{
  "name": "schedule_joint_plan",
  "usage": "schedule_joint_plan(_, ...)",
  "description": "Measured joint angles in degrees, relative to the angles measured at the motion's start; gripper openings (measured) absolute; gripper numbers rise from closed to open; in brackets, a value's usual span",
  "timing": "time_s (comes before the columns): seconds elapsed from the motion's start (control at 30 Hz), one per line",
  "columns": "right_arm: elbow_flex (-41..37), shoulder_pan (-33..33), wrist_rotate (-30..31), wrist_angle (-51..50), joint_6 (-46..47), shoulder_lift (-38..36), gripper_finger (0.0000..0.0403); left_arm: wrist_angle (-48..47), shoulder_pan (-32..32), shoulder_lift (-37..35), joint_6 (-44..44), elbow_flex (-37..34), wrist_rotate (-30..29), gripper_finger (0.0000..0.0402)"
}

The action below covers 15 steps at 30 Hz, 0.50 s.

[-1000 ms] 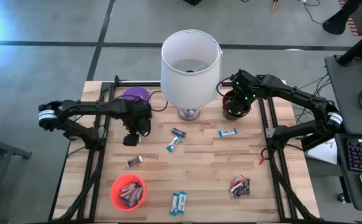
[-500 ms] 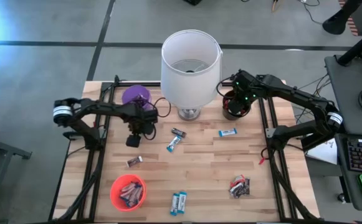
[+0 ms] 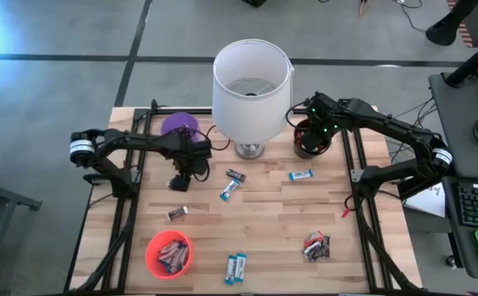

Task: Organize candy in baskets
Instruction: Put the brown chocolate bar into the purple bucket

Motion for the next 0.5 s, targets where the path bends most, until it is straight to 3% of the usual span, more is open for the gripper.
schedule_joint_plan(0.17, 0.0, 0.0, 0.0, 0.0, 0.0, 0.0, 0.0162, 3.8, 0.6, 1.1, 1.2, 0.0, -0.1, 0.0223)
schedule_joint_plan(0.5, 0.0, 0.0, -0.1, -0.4, 0.0, 0.0, 0.0162, 0.8, 5.2, 5.5, 1.9, -0.1, -0.1, 0.0223)
